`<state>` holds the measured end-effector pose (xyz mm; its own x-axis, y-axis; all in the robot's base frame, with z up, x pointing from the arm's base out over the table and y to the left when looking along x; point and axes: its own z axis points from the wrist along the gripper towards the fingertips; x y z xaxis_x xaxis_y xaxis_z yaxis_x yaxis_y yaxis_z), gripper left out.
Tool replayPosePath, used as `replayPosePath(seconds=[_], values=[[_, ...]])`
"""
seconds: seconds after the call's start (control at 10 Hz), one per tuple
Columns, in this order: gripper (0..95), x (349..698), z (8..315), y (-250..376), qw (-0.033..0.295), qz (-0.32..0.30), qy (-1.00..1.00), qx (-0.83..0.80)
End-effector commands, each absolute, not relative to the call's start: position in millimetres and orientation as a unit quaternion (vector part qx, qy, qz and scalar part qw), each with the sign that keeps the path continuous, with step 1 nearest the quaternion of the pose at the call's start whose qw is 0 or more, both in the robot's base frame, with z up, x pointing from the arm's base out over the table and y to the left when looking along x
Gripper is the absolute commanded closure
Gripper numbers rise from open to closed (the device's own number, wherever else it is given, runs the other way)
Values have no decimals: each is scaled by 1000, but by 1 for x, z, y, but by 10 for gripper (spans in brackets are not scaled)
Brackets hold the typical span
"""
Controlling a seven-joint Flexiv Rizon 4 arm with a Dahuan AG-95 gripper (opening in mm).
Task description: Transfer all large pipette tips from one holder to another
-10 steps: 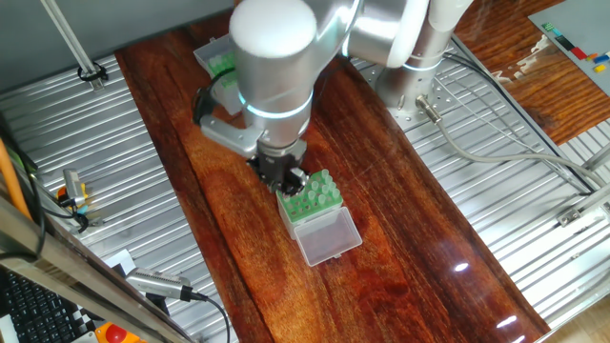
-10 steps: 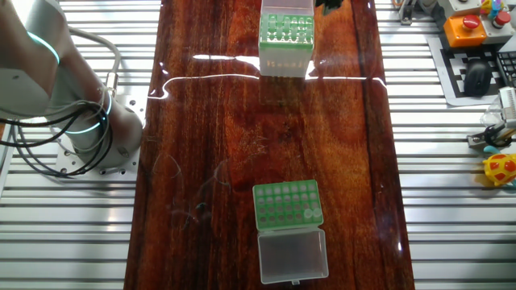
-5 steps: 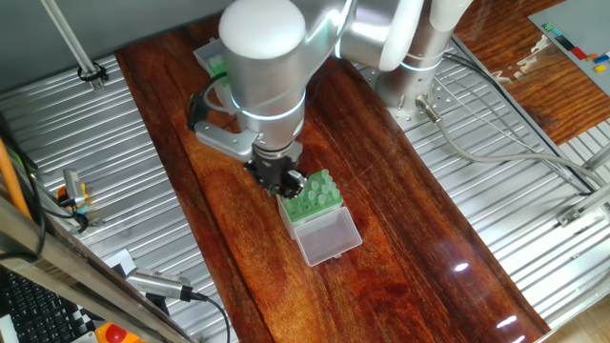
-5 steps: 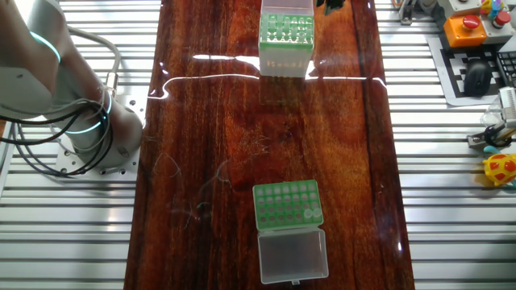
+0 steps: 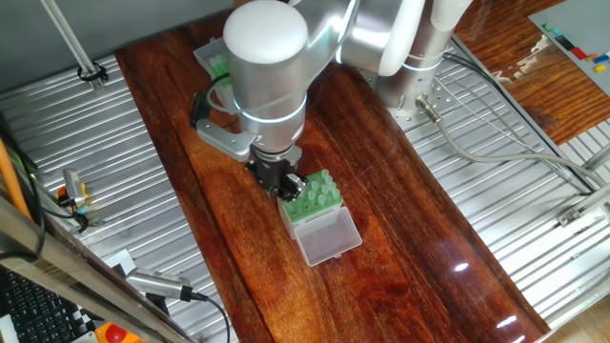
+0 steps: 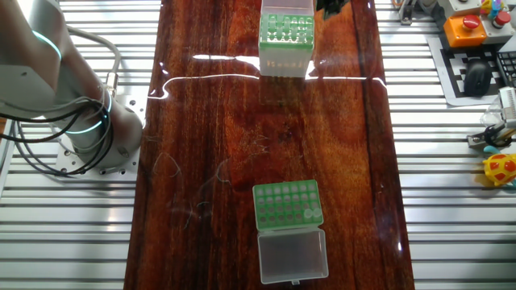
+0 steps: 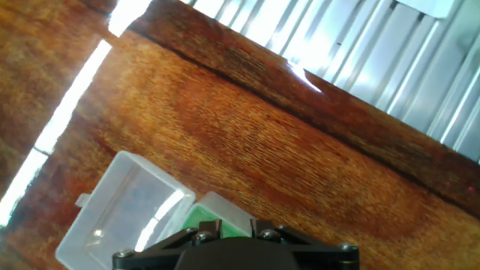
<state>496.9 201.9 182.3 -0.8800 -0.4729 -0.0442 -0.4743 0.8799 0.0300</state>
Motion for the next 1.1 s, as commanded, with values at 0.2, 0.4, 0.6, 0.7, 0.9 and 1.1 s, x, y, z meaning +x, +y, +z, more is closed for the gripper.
replayPosePath(seconds=[0.2,0.4,0.6,0.7,0.9,1.1], values=[[760,493,174,196,17,23,970,-240],[760,490,170,196,17,28,972,-233],[760,487,167,196,17,32,973,-226],[760,485,166,197,17,33,974,-224],[760,484,167,197,14,32,978,-204],[760,484,167,197,18,47,984,-174]])
